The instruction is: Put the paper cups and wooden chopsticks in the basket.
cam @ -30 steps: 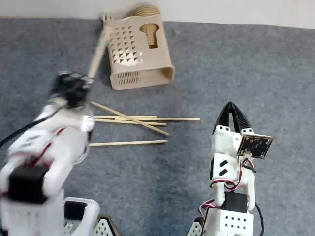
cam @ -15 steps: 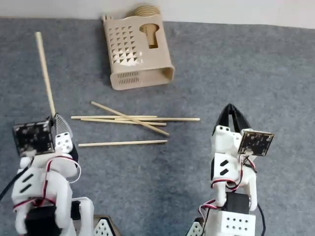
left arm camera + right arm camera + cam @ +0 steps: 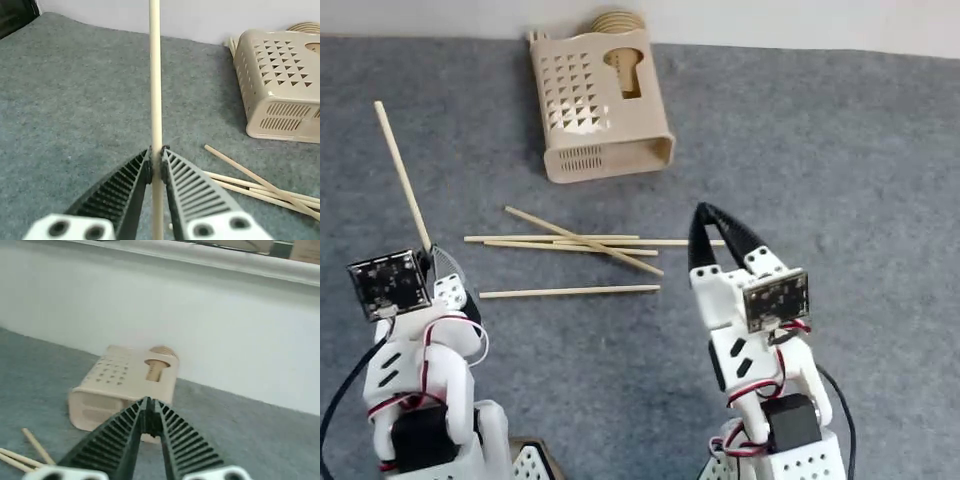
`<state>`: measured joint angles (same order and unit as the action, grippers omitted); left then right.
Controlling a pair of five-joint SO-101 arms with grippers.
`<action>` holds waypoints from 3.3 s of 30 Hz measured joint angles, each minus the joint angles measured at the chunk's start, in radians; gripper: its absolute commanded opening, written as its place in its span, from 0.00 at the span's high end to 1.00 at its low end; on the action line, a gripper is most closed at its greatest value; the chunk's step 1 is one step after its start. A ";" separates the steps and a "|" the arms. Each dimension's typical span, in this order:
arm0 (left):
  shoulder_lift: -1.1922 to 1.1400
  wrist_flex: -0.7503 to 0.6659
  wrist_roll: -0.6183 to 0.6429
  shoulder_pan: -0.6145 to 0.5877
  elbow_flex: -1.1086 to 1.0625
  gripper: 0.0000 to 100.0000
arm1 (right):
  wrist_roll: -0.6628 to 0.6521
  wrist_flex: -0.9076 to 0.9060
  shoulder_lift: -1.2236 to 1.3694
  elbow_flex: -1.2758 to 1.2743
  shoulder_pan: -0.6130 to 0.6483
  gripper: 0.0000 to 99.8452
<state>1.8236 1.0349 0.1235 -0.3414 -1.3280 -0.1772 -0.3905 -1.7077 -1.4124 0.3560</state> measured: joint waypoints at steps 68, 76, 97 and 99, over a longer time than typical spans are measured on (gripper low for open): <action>-0.008 -0.003 0.000 0.000 -0.034 0.99 | 0.000 0.132 1.930 1.227 -0.014 0.99; -0.005 -0.003 0.000 0.000 -0.037 0.99 | 0.000 0.224 2.116 1.372 0.038 0.99; -0.003 -0.003 0.000 0.000 -0.037 0.99 | -0.002 -0.288 2.289 1.726 0.052 0.99; -0.003 -0.003 0.000 0.000 -0.037 0.99 | -0.003 -0.342 2.289 1.732 0.052 0.99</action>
<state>1.8205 1.0319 0.1235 -0.3414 -1.3648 -0.1803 -0.7327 0.5815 0.3199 0.4081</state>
